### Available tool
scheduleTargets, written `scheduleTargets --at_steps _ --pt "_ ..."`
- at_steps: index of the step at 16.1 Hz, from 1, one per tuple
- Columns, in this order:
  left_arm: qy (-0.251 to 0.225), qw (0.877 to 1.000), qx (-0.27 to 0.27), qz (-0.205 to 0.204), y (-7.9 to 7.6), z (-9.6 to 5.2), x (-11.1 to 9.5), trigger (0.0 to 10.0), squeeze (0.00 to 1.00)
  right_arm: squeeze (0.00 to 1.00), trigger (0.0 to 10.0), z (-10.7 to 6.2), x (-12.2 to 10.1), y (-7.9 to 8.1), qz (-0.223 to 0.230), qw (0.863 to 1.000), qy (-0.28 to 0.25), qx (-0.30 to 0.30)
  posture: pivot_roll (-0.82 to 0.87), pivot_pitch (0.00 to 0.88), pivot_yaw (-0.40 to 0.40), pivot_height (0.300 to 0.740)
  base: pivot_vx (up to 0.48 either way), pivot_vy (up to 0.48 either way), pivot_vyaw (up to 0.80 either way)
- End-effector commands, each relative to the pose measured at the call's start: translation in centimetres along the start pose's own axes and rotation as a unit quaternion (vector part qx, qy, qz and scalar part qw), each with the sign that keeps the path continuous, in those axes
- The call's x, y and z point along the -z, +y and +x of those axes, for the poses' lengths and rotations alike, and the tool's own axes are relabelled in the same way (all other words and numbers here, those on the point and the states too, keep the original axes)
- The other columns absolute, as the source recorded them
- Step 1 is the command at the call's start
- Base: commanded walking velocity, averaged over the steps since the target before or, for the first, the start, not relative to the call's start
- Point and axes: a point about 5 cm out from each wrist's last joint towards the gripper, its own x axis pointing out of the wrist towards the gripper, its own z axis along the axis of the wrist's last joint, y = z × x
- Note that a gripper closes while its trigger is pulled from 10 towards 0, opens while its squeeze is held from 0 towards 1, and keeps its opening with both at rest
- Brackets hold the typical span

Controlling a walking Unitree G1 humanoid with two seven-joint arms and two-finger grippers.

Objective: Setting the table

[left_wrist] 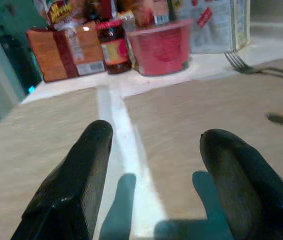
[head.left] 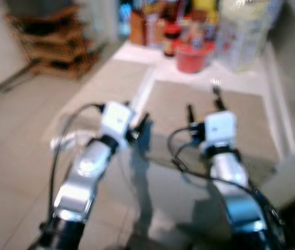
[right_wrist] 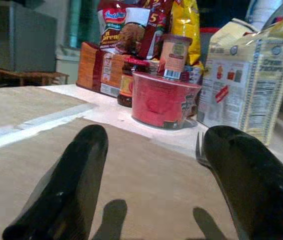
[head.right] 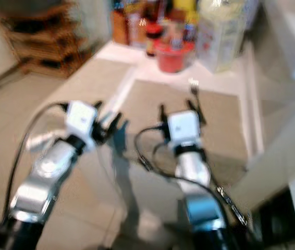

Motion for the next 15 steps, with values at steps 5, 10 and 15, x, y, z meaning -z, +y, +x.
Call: scheduleTargets --at_steps 5,10,15 --pt "-0.014 1.000 0.011 0.004 -0.90 0.53 -0.57 10.0 0.00 0.00 10.0 0.12 0.39 -1.05 -0.002 1.000 0.012 0.018 0.02 0.044 0.029 0.740 0.000 0.096 -0.79" --pt "-0.017 1.000 0.008 0.001 -1.05 0.81 -0.75 10.0 0.00 0.00 10.0 0.34 0.27 -1.11 -0.016 1.000 0.013 0.020 0.01 0.047 0.028 0.740 0.000 0.000 -0.11" --pt "-0.018 1.000 0.007 -0.004 -1.22 0.83 -0.78 10.0 0.00 0.00 10.0 0.43 0.31 -1.19 -0.020 0.999 0.014 0.023 0.01 0.051 0.027 0.740 0.000 0.000 -0.47"
